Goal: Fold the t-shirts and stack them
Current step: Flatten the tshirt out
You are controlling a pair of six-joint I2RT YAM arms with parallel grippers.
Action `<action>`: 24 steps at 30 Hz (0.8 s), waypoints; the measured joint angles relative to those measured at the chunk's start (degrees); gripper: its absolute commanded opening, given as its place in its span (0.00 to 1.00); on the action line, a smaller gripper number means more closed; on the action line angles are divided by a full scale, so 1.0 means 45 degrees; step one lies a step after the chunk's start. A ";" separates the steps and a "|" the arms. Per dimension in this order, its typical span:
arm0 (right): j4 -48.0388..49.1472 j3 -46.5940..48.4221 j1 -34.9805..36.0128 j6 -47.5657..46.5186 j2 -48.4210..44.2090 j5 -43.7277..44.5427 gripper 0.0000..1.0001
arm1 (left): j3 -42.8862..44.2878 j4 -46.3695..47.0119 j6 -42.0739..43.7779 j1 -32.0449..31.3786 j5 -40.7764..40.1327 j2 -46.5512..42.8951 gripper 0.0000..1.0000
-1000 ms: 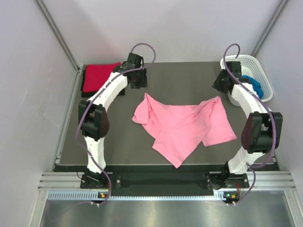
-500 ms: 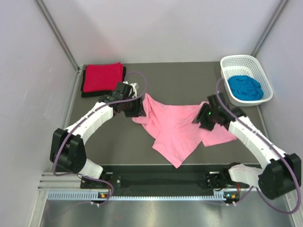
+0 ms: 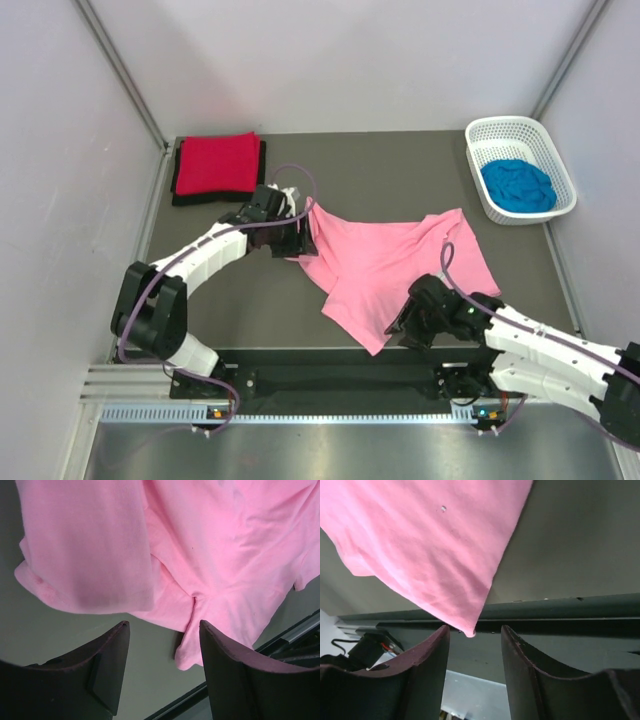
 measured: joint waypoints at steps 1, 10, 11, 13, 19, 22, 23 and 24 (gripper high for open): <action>0.0073 0.0049 0.0219 0.0160 0.0121 0.0044 0.46 | 0.0000 0.0073 -0.0015 -0.0024 0.0000 0.0102 0.62; 0.0738 0.0461 0.3021 0.1438 0.1447 0.1277 0.44 | -0.0015 0.0204 -0.0044 -0.0087 -0.0078 0.0529 0.61; 0.0797 0.0461 0.3172 0.1520 0.1506 0.1384 0.44 | -0.0015 0.0214 -0.0049 -0.0087 -0.0107 0.0549 0.60; 0.0957 0.0457 0.3356 0.1695 0.1656 0.1530 0.43 | -0.0019 0.0233 -0.0044 -0.0087 -0.0117 0.0588 0.60; 0.2006 0.0189 0.3769 0.2137 0.1953 0.1685 0.42 | -0.0024 0.0291 -0.0029 -0.0087 -0.0151 0.0748 0.60; 0.2278 0.0189 0.3789 0.2161 0.2375 0.1710 0.41 | -0.0024 0.0311 -0.0029 -0.0087 -0.0170 0.0753 0.60; 0.2365 0.0189 0.3789 0.2161 0.2516 0.1719 0.41 | -0.0024 0.0311 -0.0029 -0.0087 -0.0170 0.0753 0.60; 0.2438 0.0189 0.3789 0.2161 0.2642 0.1724 0.40 | -0.0024 0.0316 -0.0029 -0.0087 -0.0170 0.0753 0.60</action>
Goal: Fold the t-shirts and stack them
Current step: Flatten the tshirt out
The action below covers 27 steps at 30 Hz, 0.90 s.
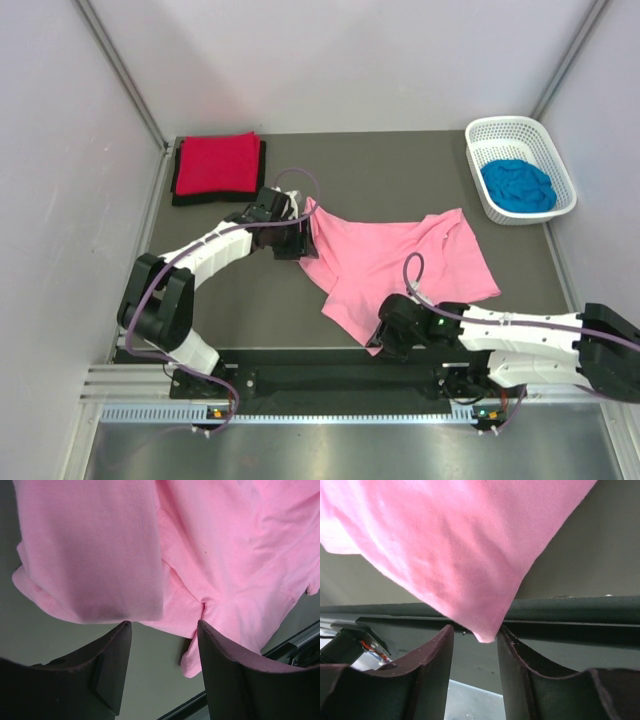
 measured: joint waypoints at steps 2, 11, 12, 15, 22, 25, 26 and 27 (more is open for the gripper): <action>0.0136 0.0005 0.0000 -0.0005 0.0253 0.0034 0.40 | 0.0000 -0.0005 0.0000 0.0000 -0.0005 0.0000 0.60; 0.0364 0.0000 0.0000 0.0063 0.0491 0.0389 0.23 | 0.0000 -0.0005 0.0000 0.0000 -0.0044 0.0000 0.59; 0.0379 0.0000 0.0000 0.0083 0.0491 0.0427 0.08 | 0.0000 -0.0005 0.0005 0.0000 -0.0049 0.0010 0.59; 0.0364 0.0000 0.0000 0.0151 0.0447 0.0578 0.00 | 0.0005 -0.0005 0.0034 0.0000 -0.0107 0.0112 0.58; -0.0627 0.0476 0.0044 -0.0092 -0.1554 0.1909 0.00 | 0.0063 -0.0063 0.0267 -0.0029 -0.0733 0.0690 0.55; -0.1331 0.1467 0.0034 -0.0398 -0.2370 0.3031 0.00 | 0.0403 -0.0228 0.0384 -0.0068 -0.1205 0.1166 0.40; -0.1583 0.1889 -0.0039 -0.0588 -0.2579 0.3434 0.00 | 0.0627 -0.0267 0.0403 -0.0073 -0.1316 0.1379 0.33; -0.1904 0.2361 -0.0185 -0.0792 -0.2749 0.3852 0.00 | 0.0937 -0.0384 0.0476 -0.0073 -0.1409 0.1617 0.16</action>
